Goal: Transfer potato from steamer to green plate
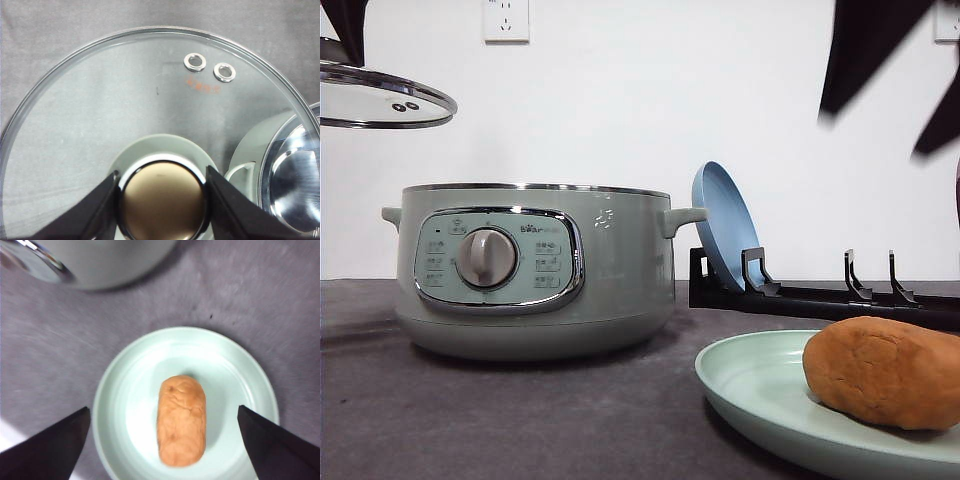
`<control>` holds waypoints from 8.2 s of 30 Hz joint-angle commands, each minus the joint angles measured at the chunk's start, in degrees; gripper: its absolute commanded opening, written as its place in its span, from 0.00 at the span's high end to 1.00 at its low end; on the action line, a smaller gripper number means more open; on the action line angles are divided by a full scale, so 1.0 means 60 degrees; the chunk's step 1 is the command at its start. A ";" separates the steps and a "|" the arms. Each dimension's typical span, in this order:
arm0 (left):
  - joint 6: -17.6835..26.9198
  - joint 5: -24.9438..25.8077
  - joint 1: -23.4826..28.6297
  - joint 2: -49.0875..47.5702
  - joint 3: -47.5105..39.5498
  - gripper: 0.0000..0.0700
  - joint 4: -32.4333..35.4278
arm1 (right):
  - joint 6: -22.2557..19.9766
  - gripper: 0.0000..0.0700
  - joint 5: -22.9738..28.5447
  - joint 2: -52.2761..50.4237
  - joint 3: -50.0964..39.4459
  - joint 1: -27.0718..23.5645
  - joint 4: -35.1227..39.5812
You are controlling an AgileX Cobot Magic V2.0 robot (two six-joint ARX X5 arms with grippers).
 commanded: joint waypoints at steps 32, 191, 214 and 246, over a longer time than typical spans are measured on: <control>-0.0097 0.0357 -0.0141 -0.0142 0.0437 1.00 0.0288 | 0.0806 0.01 0.0506 -0.3305 0.3102 0.0044 -0.1873; 0.0336 -0.0025 -0.4929 0.2236 -0.0047 1.00 0.0756 | 0.0656 0.01 0.1038 -0.3309 0.3102 0.0044 -0.1670; 0.0293 -0.0025 -0.4929 0.1821 -0.0047 1.00 0.0627 | 0.0693 0.01 0.1031 -0.3309 0.3102 0.0044 -0.1672; 0.0008 0.0010 -0.4932 0.2186 -0.0102 0.96 -0.0040 | 0.0653 0.01 0.1042 -0.3309 0.3102 0.0044 -0.1669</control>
